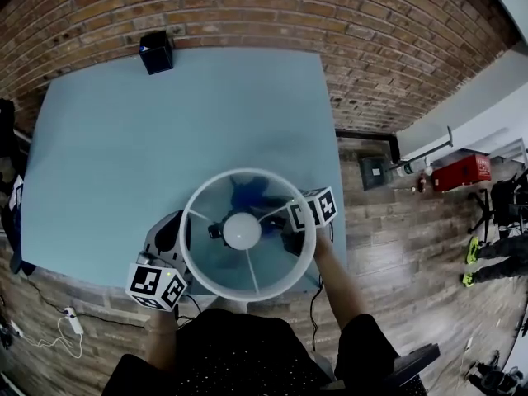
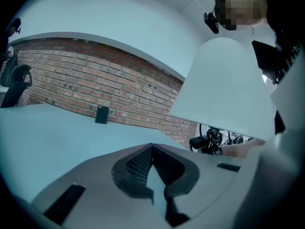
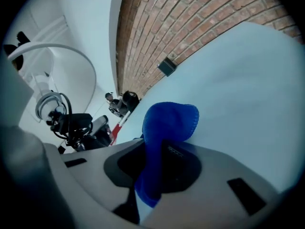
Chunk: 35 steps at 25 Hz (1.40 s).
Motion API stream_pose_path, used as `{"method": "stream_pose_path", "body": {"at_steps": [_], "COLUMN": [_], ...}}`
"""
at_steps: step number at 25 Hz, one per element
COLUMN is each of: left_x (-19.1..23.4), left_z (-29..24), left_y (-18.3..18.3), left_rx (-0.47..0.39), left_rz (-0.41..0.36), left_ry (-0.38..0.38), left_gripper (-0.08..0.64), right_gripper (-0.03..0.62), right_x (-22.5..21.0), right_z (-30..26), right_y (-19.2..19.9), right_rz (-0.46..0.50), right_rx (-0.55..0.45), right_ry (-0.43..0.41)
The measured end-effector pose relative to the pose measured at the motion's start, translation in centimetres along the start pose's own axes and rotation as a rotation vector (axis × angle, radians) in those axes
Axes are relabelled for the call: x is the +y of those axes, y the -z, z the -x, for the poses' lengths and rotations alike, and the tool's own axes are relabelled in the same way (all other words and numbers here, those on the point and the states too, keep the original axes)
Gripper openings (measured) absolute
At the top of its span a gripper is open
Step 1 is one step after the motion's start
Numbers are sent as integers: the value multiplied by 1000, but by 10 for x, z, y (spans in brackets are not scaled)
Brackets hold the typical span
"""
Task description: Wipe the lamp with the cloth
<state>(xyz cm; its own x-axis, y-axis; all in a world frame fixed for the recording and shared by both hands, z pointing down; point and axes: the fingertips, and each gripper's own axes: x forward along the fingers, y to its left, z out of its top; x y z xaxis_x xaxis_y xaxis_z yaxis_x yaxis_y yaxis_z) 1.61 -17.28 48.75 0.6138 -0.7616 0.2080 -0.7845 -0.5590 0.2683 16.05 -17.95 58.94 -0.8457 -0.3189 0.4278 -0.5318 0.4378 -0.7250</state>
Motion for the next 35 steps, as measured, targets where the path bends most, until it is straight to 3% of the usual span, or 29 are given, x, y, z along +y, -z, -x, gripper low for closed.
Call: {"method": "stream_pose_path", "body": {"at_steps": [3, 7, 10, 13, 16, 20, 25, 35], "left_x": [-3, -6, -10, -15, -19, -22, -27, -30], "left_z": [6, 14, 21, 32, 48, 72, 99, 143], "left_y": [1, -2, -6, -10, -10, -11, -18, -20], "left_rx": [2, -11, -22, -31, -34, -35, -60, -126], "left_rz": [6, -2, -17, -35, -58, -84, -113, -74], "left_ry": [1, 8, 24, 37, 48, 60, 77, 72], "left_gripper": [9, 9, 8, 9, 9, 8, 9, 8], "right_gripper": [74, 74, 74, 74, 74, 74, 74, 74], "right_x": [-10, -9, 11, 25, 51, 90, 123, 150], "right_z": [11, 54, 103, 147, 175, 197, 213, 220], "right_y": [-3, -18, -33, -30, -17, 7, 29, 67], "right_rz": [-19, -42, 58, 199, 367, 519, 547, 501], "right_rx": [-14, -241, -472, -646, -746, -819, -870, -918], "right_ry": [95, 92, 151, 316, 497, 735, 899, 966]}}
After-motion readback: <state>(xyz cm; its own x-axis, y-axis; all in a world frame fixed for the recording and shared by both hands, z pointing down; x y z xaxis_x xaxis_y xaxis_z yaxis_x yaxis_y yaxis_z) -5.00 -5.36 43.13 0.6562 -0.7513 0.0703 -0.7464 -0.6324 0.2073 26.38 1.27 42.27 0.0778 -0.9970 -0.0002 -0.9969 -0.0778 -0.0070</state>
